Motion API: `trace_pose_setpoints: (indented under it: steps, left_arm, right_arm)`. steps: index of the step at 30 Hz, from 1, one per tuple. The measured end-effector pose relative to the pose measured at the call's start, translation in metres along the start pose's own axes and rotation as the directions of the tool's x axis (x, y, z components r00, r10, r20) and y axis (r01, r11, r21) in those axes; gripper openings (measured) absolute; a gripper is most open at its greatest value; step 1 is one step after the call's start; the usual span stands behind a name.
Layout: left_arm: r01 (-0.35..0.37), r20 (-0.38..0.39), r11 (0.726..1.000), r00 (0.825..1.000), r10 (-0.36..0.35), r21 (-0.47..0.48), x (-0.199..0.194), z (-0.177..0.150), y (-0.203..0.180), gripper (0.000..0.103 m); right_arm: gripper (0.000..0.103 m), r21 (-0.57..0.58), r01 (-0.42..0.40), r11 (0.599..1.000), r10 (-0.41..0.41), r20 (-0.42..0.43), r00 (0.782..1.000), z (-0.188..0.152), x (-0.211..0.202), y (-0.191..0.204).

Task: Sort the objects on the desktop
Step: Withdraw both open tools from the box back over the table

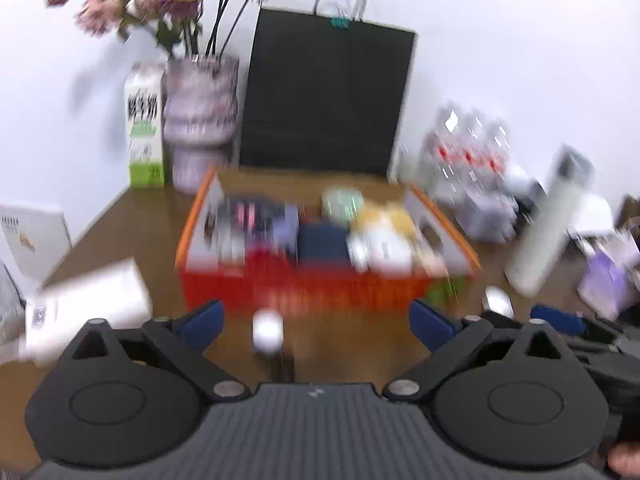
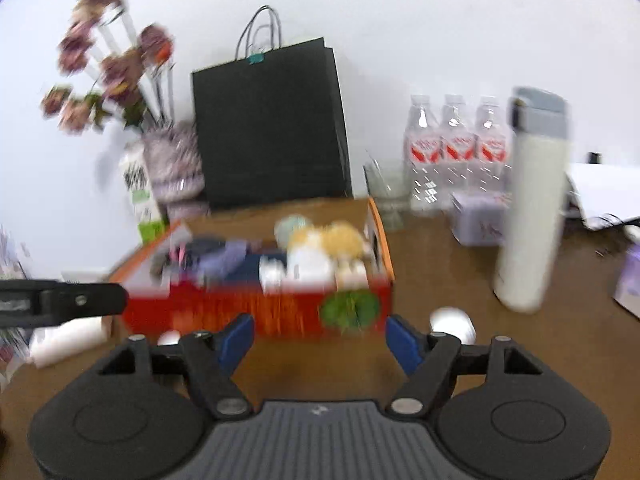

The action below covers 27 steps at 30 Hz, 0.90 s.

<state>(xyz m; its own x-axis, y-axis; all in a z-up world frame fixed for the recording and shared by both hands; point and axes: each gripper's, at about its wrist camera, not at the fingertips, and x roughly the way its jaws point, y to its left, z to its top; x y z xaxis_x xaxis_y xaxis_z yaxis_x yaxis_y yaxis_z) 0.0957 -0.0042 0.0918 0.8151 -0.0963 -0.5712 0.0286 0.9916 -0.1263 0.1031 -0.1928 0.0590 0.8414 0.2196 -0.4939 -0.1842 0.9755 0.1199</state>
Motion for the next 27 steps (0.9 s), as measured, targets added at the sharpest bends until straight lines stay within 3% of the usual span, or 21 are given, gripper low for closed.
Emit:
trace_pose_setpoints:
  steps: [4, 8, 11, 14, 20, 27]
  left_arm:
    - [0.011, -0.042, 1.000, 0.999, -0.011, -0.010, -0.033, -0.070, 0.004, 0.102]
    - [-0.036, -0.036, 0.999, 0.999, 0.037, 0.033, -0.049, -0.114, 0.009, 0.103]
    - [-0.062, -0.031, 0.994, 0.997, 0.065, 0.095, -0.053, -0.124, 0.014, 0.103]
    - [-0.065, -0.046, 0.990, 0.996, 0.071, 0.123, -0.052, -0.130, 0.017, 0.103]
    - [-0.078, -0.062, 0.991, 0.994, 0.085, 0.112, -0.049, -0.140, 0.019, 0.103]
    - [-0.084, -0.070, 0.988, 0.993, 0.094, 0.131, -0.047, -0.141, 0.014, 0.103]
  right_arm:
    - [0.075, -0.029, 0.029, 0.999, -0.031, -0.067, 0.997, -0.058, -0.035, 0.002]
    - [0.076, 0.004, 0.045, 0.999, -0.044, -0.136, 0.990, -0.095, -0.060, 0.001]
    - [0.076, -0.005, 0.038, 0.999, -0.038, -0.147, 0.988, -0.115, -0.075, 0.009]
    - [0.086, -0.006, 0.005, 1.000, -0.006, -0.117, 0.993, -0.117, -0.084, 0.018]
    - [0.086, -0.111, 0.021, 0.994, -0.026, -0.044, 0.999, -0.122, -0.094, 0.037]
    - [0.085, -0.134, 0.025, 0.991, -0.034, -0.068, 0.997, -0.121, -0.089, 0.042]
